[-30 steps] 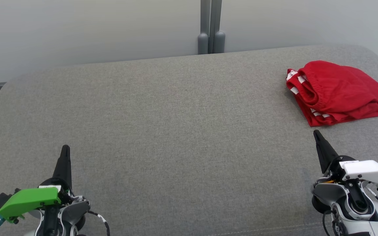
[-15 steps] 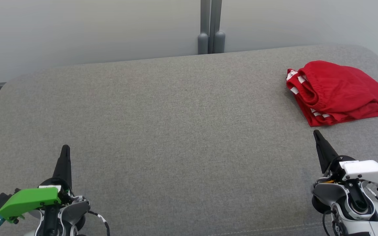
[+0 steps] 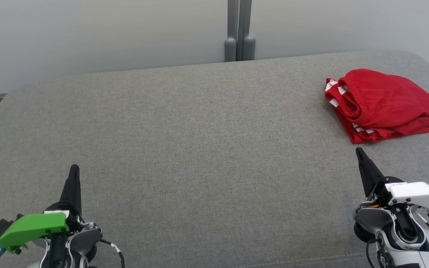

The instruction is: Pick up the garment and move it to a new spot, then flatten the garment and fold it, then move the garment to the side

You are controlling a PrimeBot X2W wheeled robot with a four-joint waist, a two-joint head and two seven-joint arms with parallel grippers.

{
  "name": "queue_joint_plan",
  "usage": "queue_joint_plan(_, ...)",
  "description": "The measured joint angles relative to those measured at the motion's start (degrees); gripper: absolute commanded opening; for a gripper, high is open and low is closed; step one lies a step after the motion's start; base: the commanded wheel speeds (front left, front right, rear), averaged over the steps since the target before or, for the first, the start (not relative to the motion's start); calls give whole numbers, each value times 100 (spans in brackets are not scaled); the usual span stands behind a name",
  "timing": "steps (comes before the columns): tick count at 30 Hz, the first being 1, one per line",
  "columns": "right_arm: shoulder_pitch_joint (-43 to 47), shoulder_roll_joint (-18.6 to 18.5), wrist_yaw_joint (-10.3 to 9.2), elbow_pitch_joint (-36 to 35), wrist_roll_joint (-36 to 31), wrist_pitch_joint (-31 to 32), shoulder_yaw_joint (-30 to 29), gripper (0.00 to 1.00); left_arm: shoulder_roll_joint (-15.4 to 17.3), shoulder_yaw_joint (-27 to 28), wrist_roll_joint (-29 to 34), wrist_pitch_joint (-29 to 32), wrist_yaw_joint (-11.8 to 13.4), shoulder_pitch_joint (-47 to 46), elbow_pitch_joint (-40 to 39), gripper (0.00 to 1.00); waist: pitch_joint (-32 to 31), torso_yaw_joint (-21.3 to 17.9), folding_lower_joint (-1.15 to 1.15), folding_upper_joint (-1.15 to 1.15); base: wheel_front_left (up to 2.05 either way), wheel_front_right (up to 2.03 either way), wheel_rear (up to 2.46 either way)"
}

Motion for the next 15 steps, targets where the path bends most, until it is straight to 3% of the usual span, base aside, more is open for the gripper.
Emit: queue_joint_plan(15, 0, 0, 0, 0, 0, 0, 0, 0, 0, 0, 0, 0, 0, 0, 0, 0, 0, 0, 0, 0, 0, 0, 0)
